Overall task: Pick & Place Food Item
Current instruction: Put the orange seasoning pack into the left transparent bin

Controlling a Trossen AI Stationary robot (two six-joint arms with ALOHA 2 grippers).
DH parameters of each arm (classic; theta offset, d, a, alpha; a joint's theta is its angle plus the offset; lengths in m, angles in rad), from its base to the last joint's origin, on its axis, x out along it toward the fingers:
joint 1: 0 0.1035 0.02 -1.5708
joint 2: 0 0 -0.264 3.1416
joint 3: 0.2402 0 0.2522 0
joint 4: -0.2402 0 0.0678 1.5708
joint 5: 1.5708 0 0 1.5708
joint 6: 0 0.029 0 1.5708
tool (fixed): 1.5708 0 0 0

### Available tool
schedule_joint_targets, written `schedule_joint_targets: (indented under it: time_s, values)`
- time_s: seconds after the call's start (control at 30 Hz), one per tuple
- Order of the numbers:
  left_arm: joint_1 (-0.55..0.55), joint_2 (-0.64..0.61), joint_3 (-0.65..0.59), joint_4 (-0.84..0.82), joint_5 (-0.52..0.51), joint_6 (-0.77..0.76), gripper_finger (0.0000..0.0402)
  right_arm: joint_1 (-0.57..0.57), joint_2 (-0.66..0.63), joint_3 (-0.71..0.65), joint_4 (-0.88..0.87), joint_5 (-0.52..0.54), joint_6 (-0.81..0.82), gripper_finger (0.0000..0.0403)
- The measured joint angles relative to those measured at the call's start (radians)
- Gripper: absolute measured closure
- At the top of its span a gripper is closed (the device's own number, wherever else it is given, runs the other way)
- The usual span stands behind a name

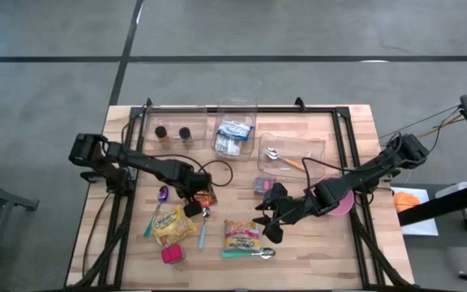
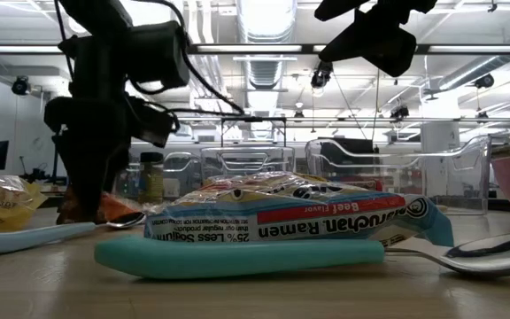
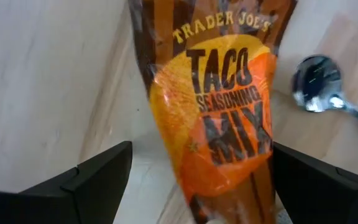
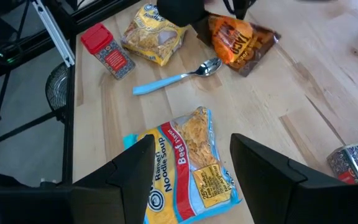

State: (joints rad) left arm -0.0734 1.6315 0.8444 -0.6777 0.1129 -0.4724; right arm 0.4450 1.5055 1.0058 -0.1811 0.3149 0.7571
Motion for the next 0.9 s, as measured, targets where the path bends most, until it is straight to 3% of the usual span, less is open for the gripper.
schedule_joint_targets:
  time_s: [0.13,0.23,0.53,0.9]
  values:
    - [0.0,0.04,0.004,-0.002,-0.011,0.003,0.0047,0.0,0.0,0.0,0.0,0.0,-0.001,0.0197]
    - [0.0,0.057,0.006,-0.007,-0.02,0.003,0.0093,0.0,0.0,0.0,-0.001,0.0,0.0,0.0197]
    - [0.001,0.039,0.003,0.024,-0.037,0.003,0.0345,0.0,0.0,0.0,0.0,0.0,-0.001,0.0197]
    - [0.0,0.0,0.001,0.042,-0.026,-0.058,0.0345,0.0,0.0,0.0,0.0,0.001,0.027,0.0197]
